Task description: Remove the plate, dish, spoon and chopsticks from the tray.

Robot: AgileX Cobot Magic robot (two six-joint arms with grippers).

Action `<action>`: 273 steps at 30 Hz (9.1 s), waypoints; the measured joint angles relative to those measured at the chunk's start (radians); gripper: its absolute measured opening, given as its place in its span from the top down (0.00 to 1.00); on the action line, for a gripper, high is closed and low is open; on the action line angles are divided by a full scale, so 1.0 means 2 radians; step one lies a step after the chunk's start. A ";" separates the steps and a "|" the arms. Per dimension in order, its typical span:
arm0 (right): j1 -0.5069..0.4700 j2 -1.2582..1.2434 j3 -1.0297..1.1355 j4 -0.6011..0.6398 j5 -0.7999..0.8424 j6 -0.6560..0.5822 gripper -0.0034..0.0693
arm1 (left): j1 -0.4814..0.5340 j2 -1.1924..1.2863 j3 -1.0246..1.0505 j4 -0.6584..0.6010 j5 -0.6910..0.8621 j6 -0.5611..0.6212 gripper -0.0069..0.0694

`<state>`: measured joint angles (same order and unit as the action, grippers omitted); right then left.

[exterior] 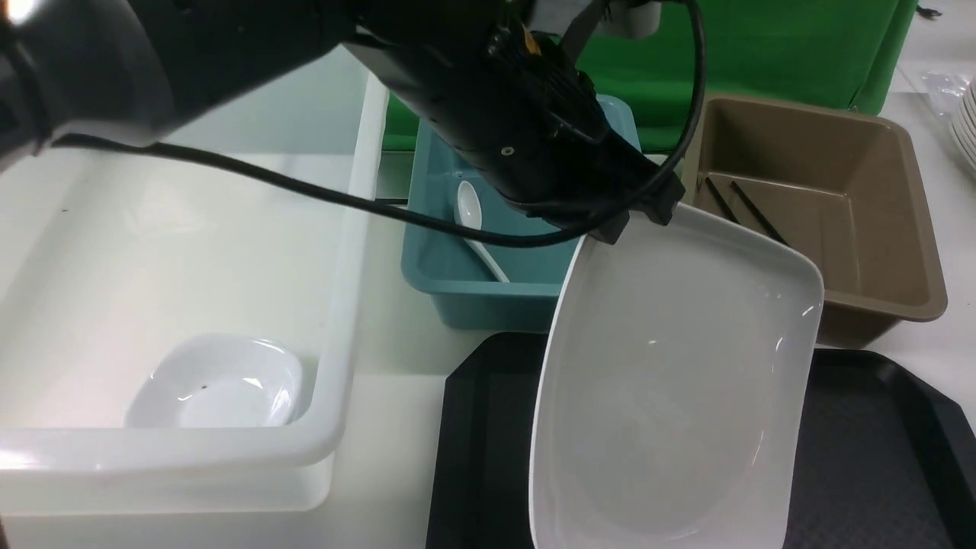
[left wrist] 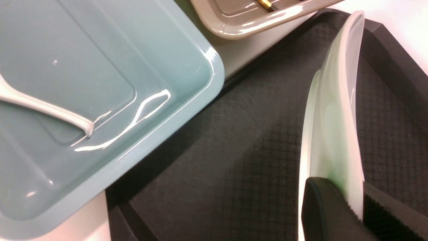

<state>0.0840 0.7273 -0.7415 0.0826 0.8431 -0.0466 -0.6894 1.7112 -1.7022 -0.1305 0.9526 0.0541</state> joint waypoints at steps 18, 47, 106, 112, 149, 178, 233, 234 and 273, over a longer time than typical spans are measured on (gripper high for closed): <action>0.000 0.000 0.000 0.000 0.000 0.000 0.57 | 0.019 -0.018 0.001 0.026 0.007 -0.027 0.88; 0.000 0.000 0.000 0.000 -0.001 0.000 0.58 | 0.282 -0.026 -0.132 -0.055 0.074 -0.011 0.88; 0.000 0.000 0.000 0.002 -0.006 0.004 0.58 | 0.504 0.053 0.206 -0.180 -0.332 -0.004 0.88; 0.000 0.000 0.000 0.002 -0.007 0.004 0.58 | 0.504 0.076 0.206 -0.156 -0.319 -0.007 0.87; 0.000 0.021 -0.079 0.005 0.052 0.001 0.68 | 0.504 0.048 0.148 0.015 -0.115 0.002 0.57; 0.000 -0.244 0.094 0.008 -0.679 -0.065 0.92 | 0.504 -0.653 0.504 -0.289 -0.143 0.240 0.91; 0.000 -0.248 0.121 0.008 -0.730 -0.065 0.80 | 0.378 -0.807 0.840 0.042 -0.396 -0.003 0.89; 0.000 -0.248 0.121 0.008 -0.730 -0.065 0.80 | 0.378 -0.820 0.850 0.043 -0.395 -0.007 0.89; 0.000 -0.249 0.124 0.008 -0.728 -0.079 0.76 | 0.376 -0.855 0.854 0.054 -0.364 -0.007 0.89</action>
<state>0.0840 0.2295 -0.4936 0.0984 -0.6125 -0.2049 0.0635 0.0014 0.0066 -0.0230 0.2255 0.0400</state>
